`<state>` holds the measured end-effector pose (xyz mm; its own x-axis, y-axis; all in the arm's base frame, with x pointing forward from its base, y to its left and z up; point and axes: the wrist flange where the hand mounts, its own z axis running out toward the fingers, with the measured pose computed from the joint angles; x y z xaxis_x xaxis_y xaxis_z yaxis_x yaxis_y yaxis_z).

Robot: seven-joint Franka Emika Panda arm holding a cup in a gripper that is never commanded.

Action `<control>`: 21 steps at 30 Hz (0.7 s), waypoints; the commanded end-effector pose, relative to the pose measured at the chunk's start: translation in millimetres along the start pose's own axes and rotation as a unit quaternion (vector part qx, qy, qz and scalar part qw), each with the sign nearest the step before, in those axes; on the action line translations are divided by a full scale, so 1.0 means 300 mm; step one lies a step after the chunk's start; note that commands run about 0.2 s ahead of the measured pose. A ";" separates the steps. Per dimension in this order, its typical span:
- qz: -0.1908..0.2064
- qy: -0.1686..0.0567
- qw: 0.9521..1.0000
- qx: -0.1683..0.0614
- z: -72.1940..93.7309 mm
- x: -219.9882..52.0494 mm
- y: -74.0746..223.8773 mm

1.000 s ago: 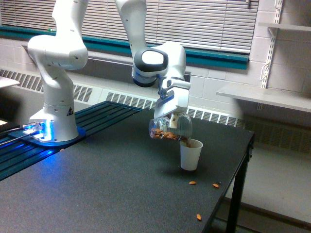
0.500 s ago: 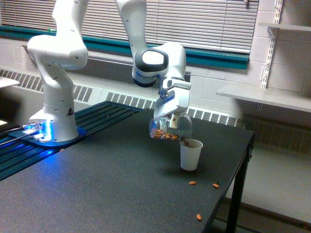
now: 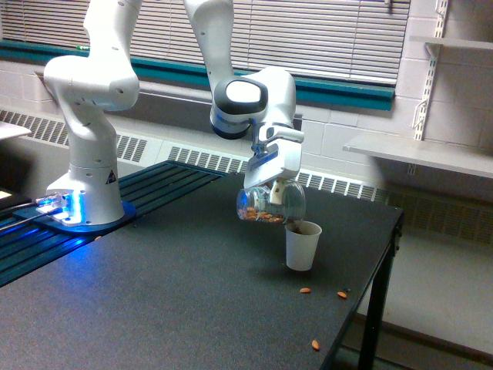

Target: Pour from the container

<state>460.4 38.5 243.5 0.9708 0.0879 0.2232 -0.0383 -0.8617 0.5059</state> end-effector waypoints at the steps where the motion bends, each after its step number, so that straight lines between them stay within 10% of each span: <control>1: -0.003 -0.002 1.000 -0.005 0.008 0.010 0.010; 21: 0.003 0.001 1.000 -0.009 0.004 0.022 0.022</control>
<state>463.0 36.2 243.7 0.9713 0.0797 0.2242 -0.0463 -0.8610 0.5065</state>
